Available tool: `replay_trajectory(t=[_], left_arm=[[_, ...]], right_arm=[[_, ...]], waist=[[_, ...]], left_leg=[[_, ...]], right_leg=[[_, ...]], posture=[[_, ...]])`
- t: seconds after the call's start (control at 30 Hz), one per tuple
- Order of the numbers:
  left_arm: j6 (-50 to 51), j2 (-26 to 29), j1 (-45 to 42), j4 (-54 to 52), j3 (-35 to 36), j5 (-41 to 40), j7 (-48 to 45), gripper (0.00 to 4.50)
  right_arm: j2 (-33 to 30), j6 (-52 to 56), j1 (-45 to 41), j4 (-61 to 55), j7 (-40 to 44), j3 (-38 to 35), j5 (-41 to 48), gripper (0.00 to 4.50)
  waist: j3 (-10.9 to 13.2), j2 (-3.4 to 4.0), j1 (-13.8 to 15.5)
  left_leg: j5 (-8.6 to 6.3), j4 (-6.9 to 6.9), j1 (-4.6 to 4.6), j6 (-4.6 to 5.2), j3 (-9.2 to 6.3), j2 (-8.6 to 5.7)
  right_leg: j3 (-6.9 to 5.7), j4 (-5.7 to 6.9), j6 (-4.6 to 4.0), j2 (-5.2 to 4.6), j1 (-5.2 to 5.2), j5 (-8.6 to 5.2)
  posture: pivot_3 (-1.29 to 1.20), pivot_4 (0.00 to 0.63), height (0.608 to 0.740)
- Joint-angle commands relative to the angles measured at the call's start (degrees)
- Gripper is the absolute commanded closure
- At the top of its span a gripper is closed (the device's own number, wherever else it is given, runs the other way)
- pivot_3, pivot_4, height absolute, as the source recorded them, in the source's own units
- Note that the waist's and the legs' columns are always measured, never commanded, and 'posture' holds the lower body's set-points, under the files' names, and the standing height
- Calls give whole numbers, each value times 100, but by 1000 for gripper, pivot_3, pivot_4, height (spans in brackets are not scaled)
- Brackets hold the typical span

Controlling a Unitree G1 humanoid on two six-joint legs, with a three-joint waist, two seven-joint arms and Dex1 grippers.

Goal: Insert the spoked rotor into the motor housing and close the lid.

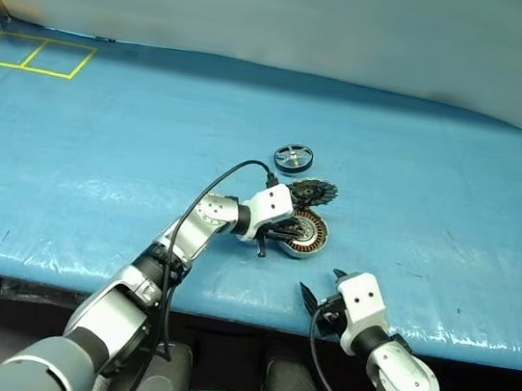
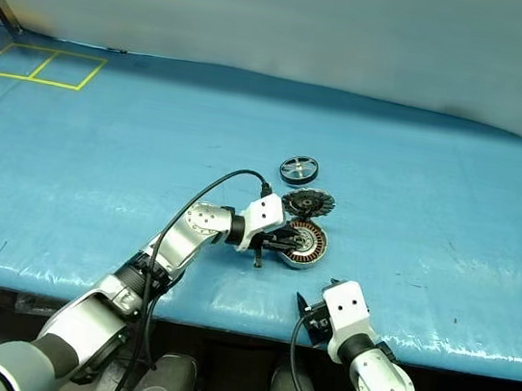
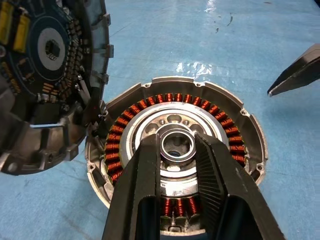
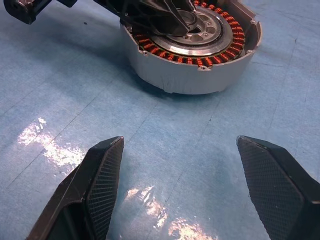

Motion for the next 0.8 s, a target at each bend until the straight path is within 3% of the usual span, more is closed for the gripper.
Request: replay_trajectory(t=[0.03,0.37,0.8], left_arm=[[45,-1,35,192,-101,180,52,3827],[-137,33,-94,571,-120,381,289,3827],[-124,72,82,277,-110,264,35,3827]], right_arm=[[-2,-57,-33,-53,-19,-10,-24,699],[-14,-68,-8,-60,-26,-29,-26,699],[-7,-95,-104,27,-12,7,-34,699]], waist=[[0,0,1],[0,-1,-3],[-1,0,-8]], left_leg=[[0,0,0,0,0,0],[-1,26,-2,2,1,0],[-6,22,-4,8,0,1]], right_leg=[[0,0,-1,0,0,-1],[0,0,-6,0,8,-4],[0,-1,-7,0,6,-4]], posture=[[0,150,740],[0,150,740],[0,150,740]])
